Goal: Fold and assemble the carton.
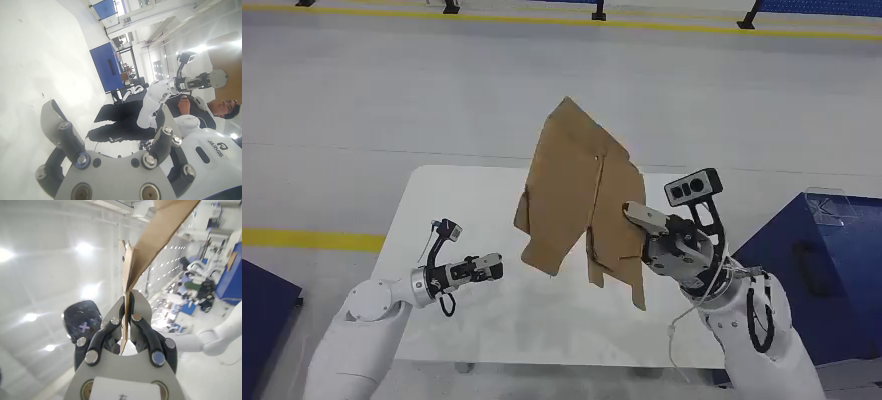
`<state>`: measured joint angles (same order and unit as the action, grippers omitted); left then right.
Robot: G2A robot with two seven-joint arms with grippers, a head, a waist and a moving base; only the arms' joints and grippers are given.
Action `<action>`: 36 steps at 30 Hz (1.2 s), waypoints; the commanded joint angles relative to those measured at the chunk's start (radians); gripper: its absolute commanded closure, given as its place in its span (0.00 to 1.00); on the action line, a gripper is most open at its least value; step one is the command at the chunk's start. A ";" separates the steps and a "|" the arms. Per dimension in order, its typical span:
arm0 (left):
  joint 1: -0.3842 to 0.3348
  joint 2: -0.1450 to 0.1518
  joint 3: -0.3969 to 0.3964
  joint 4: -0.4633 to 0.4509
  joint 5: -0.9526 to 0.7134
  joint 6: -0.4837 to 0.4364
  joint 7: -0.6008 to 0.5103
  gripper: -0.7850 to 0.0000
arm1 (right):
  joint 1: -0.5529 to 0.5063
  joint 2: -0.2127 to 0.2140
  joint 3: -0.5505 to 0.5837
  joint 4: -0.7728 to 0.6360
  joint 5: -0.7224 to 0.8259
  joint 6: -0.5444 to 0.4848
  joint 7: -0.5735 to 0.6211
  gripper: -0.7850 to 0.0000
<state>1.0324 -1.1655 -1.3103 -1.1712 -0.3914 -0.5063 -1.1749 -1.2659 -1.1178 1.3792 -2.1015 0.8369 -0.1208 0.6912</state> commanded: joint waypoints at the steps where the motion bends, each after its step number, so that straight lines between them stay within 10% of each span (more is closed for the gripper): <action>1: 0.000 0.000 0.000 0.000 0.000 0.000 0.000 0.00 | -0.031 0.001 0.011 -0.017 -0.264 -0.165 -0.031 1.00; 7: 0.000 0.000 0.000 0.000 0.000 0.000 0.000 0.00 | -0.095 -0.012 -0.019 -0.024 -0.716 -0.390 -0.240 1.00; 22: 0.000 0.000 0.000 0.000 0.000 0.000 0.000 0.00 | -0.099 -0.018 -0.047 -0.021 -0.751 -0.399 -0.291 1.00; 30: 0.000 0.000 0.000 0.000 0.000 0.000 0.000 0.00 | -0.069 -0.033 0.097 -0.091 -1.435 -0.661 -0.606 1.00; 36: 0.000 0.000 0.000 0.000 0.000 0.000 0.000 0.00 | -0.016 -0.052 0.153 -0.142 -2.361 -0.519 -1.238 1.00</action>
<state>1.0324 -1.1655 -1.3103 -1.1712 -0.3914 -0.5063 -1.1749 -1.2824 -1.1690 1.5449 -2.2502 -1.1809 -0.7167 -0.3552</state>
